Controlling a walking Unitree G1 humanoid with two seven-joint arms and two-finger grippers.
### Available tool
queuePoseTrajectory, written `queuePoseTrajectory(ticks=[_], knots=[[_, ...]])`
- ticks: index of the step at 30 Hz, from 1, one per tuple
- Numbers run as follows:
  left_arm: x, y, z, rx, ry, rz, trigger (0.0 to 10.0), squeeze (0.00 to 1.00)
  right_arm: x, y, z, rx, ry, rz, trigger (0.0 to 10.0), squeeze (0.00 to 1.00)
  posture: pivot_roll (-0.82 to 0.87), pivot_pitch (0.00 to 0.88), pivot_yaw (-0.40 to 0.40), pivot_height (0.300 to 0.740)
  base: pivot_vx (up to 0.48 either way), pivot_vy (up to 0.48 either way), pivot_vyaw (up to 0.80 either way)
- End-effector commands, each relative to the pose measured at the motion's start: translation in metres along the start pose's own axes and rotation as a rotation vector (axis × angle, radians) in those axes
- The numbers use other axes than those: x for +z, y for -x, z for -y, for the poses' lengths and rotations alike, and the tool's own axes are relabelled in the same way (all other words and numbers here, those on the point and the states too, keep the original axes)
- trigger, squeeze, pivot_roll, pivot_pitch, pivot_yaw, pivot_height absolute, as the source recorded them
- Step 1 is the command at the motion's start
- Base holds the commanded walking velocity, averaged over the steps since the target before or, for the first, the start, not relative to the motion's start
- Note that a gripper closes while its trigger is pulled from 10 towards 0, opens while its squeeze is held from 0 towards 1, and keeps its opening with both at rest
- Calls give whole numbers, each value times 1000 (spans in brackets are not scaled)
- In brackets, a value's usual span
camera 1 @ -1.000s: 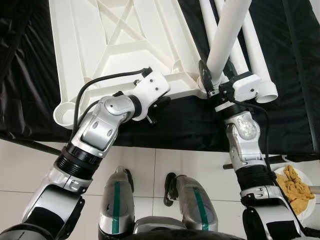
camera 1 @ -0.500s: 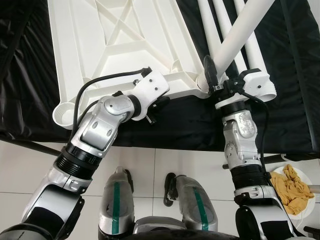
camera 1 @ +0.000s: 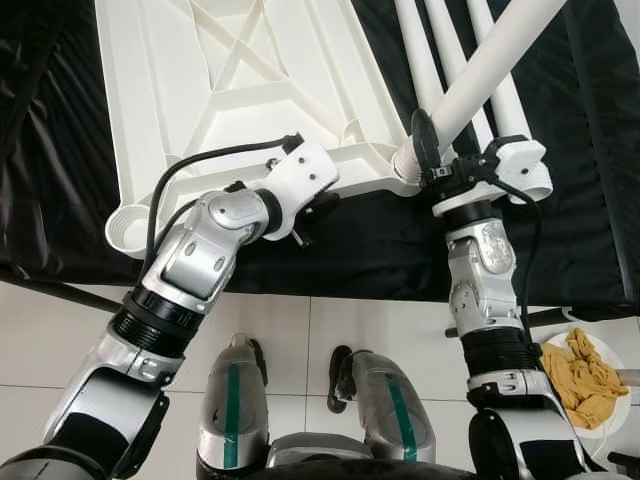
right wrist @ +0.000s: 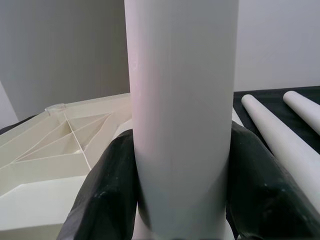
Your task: Building children table
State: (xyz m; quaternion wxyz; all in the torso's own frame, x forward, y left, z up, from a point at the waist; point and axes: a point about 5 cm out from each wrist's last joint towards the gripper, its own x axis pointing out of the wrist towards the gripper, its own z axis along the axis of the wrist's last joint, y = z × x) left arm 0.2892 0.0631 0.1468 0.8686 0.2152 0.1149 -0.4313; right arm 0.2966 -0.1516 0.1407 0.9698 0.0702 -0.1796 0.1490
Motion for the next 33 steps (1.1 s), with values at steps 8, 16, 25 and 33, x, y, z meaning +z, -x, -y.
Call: queuePoseTrajectory(ticks=[8, 16, 25, 33], knots=[[9, 2, -10, 45, 45, 49, 10000, 1000, 0, -12, -10, 57, -48, -94, 10000, 0, 87, 130, -18, 740, 0, 0, 0], [17, 1, -12, 17, 44, 98, 10000, 1000, 14, -33, -17, 149, -27, -103, 10000, 0, 85, 103, -33, 740, 0, 0, 0], [35, 0, -31, 49, 53, 188, 10000, 1000, 34, -54, -11, 193, -103, -65, 10000, 0, 83, 40, -57, 740, 0, 0, 0], [50, 1, -54, 117, 99, 263, 10000, 0, 39, -61, -5, 220, -161, -53, 10000, 0, 92, 0, -53, 740, 0, 0, 0]])
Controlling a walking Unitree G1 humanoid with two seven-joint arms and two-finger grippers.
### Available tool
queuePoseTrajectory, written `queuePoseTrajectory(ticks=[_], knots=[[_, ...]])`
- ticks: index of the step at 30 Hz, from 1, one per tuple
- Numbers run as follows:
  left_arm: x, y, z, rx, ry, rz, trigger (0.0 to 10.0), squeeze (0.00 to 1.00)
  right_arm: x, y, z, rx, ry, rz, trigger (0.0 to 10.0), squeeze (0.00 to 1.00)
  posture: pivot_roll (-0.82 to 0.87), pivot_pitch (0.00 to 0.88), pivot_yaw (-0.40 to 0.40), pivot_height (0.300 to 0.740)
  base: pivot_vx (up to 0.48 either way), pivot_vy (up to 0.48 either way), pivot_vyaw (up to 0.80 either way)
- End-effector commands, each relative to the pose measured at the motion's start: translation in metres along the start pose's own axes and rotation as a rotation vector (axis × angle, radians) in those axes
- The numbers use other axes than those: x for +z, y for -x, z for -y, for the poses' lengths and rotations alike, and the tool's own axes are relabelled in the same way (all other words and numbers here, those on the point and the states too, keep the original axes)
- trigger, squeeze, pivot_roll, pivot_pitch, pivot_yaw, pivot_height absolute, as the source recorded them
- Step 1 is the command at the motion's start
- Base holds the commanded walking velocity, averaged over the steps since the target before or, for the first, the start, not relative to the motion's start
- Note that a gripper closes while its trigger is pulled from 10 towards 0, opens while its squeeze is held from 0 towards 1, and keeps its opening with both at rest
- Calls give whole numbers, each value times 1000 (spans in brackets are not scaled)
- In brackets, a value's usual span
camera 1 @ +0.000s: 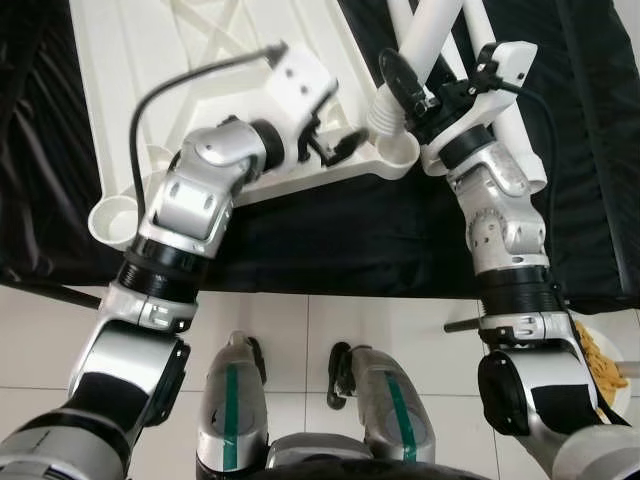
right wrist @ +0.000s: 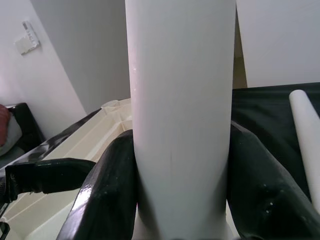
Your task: Building children table
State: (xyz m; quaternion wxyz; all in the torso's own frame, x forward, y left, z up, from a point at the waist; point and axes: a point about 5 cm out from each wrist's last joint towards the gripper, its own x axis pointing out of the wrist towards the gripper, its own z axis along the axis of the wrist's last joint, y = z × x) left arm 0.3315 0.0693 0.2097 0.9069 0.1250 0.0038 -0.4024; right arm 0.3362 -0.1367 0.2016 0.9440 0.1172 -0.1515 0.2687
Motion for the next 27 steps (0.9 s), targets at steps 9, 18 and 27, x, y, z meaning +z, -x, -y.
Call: queuePoseTrajectory(ticks=[9, 18, 27], knots=[[13, -4, -12, 5, 206, 126, 10000, 0, -18, 3, 11, -5, 3, -129, 10000, 0, 110, 0, -62, 740, 0, 0, 0], [30, -4, 1, -117, 284, 227, 10000, 0, -21, 11, 13, 72, 85, -136, 10000, 0, 109, 0, -57, 740, 0, 0, 0], [44, -8, 14, -258, 282, 291, 10000, 0, -19, 12, 7, 175, 70, -128, 10000, 0, 99, 0, -55, 740, 0, 0, 0]])
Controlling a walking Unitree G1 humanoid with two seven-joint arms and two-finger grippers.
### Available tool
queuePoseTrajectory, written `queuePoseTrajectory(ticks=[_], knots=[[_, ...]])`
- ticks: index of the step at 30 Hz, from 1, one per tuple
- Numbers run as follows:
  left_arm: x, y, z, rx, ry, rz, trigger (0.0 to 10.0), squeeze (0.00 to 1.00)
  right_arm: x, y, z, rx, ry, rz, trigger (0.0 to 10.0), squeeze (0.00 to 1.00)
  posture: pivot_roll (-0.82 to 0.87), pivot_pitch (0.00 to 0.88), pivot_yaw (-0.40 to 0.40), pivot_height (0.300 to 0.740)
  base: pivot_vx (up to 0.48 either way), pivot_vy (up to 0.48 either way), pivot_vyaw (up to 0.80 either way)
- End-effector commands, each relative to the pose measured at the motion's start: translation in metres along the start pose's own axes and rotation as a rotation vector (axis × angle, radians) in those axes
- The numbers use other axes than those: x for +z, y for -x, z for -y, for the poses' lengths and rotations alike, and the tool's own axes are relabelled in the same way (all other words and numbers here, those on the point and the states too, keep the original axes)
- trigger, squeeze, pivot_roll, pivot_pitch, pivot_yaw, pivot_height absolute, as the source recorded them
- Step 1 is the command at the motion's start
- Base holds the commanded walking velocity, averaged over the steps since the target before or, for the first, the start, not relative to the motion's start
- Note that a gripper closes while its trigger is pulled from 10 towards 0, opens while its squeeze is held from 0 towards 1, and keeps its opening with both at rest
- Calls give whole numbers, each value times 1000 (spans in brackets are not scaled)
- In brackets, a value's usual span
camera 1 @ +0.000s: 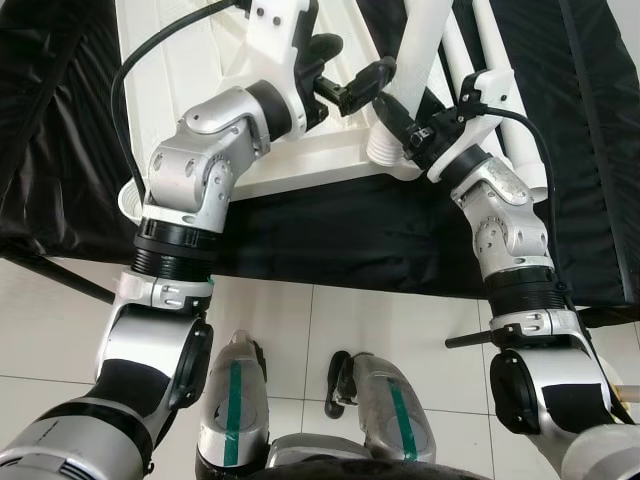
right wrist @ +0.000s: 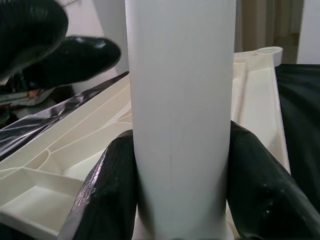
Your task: Building children table
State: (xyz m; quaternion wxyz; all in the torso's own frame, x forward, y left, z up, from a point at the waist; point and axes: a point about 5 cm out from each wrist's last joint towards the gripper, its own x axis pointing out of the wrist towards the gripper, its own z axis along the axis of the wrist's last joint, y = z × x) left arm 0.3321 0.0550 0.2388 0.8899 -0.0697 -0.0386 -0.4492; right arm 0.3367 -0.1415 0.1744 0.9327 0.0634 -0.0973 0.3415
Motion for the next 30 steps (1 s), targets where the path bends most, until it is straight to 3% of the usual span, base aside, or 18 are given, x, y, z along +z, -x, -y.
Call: queuePoseTrajectory(ticks=[1, 15, 26, 27, 28, 29, 30], knots=[[9, -5, 18, -207, -5, 22, 10000, 0, 5, 1, -1, 36, 31, 10, 10000, 0, 98, 0, -55, 740, 0, 0, 0], [18, -24, 28, -297, -7, 13, 10000, 0, 5, 7, -17, 219, 64, -23, 10000, 0, 59, 0, -35, 740, 0, 0, 0], [26, -37, 27, -278, 19, 8, 10000, 0, 1, 15, -23, 288, 82, -64, 10000, 0, 48, 0, -23, 740, 0, 0, 0], [27, -37, 26, -271, 31, 12, 3804, 0, 0, 15, -23, 286, 82, -65, 10000, 0, 48, 0, -21, 740, 0, 0, 0], [28, -37, 25, -266, 38, 14, 3804, 0, 0, 15, -23, 285, 82, -66, 10000, 0, 47, 0, -20, 740, 0, 0, 0], [29, -37, 24, -264, 45, 20, 0, 0, -1, 16, -23, 282, 81, -66, 10000, 0, 45, 0, -18, 740, 0, 0, 0], [30, -36, 24, -263, 48, 25, 0, 0, -1, 16, -23, 279, 82, -66, 10000, 0, 44, 0, -17, 740, 0, 0, 0]])
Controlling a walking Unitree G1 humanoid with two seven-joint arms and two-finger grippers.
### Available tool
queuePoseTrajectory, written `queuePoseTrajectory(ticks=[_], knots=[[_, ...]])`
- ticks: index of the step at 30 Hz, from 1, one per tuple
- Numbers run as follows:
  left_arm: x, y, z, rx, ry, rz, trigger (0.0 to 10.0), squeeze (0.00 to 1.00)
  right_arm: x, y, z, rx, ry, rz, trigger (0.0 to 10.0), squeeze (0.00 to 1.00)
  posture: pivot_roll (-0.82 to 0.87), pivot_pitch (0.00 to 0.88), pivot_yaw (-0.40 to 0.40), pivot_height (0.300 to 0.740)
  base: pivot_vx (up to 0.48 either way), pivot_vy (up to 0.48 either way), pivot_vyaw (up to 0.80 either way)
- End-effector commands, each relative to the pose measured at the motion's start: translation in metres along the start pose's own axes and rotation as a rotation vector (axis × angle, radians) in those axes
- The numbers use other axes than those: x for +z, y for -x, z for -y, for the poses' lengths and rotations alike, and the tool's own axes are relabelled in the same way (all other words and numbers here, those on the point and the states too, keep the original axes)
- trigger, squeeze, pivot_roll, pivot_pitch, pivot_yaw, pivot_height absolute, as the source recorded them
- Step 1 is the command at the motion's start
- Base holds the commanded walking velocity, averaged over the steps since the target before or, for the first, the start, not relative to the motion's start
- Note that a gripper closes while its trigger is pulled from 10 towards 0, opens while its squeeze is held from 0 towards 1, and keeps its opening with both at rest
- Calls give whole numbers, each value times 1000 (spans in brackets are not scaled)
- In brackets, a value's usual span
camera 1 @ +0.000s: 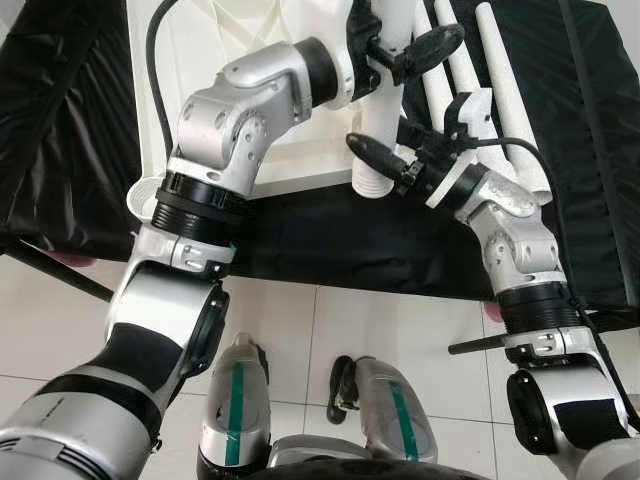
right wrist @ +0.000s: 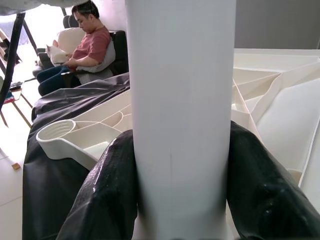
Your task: Building children table
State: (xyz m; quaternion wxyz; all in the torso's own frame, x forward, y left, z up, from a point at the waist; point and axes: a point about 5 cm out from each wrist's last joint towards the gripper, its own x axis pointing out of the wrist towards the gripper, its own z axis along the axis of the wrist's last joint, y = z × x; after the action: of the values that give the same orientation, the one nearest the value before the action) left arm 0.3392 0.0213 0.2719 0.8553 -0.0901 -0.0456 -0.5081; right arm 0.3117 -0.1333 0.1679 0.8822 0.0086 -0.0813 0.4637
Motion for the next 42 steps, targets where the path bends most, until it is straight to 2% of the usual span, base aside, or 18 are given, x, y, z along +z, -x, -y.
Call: queuePoseTrajectory(ticks=[1, 13, 16, 20, 21, 23, 24, 28, 34, 35, 37, 40, 42], knots=[[3, -2, 7, -128, 10, -2, 0, 0, 4, 1, -1, 6, 21, 5, 10000, 0, 44, 0, -17, 740, 0, 0, 0], [6, -2, 6, -146, 0, 3, 0, 0, 3, 3, 0, -17, 25, 7, 10000, 0, 42, 0, -8, 740, 0, 0, 0], [8, -2, 6, -148, -5, 4, 0, 0, 4, 3, 3, -42, 18, 14, 10000, 0, 42, 0, -6, 740, 0, 0, 0], [10, 0, 4, -132, -32, 4, 0, 0, 6, 0, 13, -144, -10, 29, 10000, 0, 41, 0, -6, 740, 0, 0, 0], [12, 0, 2, -116, -50, 4, 8235, 0, 6, 0, 17, -177, -30, 29, 10000, 0, 41, 0, -5, 740, 0, 0, 0], [13, 0, 1, -105, -63, 4, 8235, 0, 6, 0, 19, -198, -43, 28, 10000, 0, 41, 0, -5, 740, 0, 0, 0], [13, 0, 0, -88, -84, 2, 10000, 0, 6, 0, 22, -228, -48, 35, 10000, 1000, 41, 0, -5, 740, 0, 0, 0], [14, 1, -2, -64, -105, 0, 10000, 0, 8, 0, 26, -267, -39, 42, 10000, 1000, 41, 0, -4, 740, 0, 0, 0], [19, 1, -8, 60, -180, 20, 10000, 0, 18, -6, 33, -428, 71, 67, 10000, 1000, 48, 0, -10, 740, 0, 0, 0], [20, 0, -8, 91, -213, 19, 10000, 0, 19, -8, 33, -456, 99, 64, 10000, 0, 51, 0, -12, 740, 0, 0, 0], [21, 0, -9, 110, -236, 20, 10000, 0, 21, -10, 33, -474, 117, 62, 10000, 0, 52, 0, -13, 740, 0, 0, 0], [23, -4, -9, 181, -320, 18, 10000, 0, 24, -20, 28, -506, 190, 56, 10000, 0, 59, 0, -19, 740, 0, 0, 0], [23, -4, -9, 190, -330, 18, 10000, 0, 24, -21, 27, -510, 201, 55, 10000, 0, 59, 0, -19, 740, 0, 0, 0]])
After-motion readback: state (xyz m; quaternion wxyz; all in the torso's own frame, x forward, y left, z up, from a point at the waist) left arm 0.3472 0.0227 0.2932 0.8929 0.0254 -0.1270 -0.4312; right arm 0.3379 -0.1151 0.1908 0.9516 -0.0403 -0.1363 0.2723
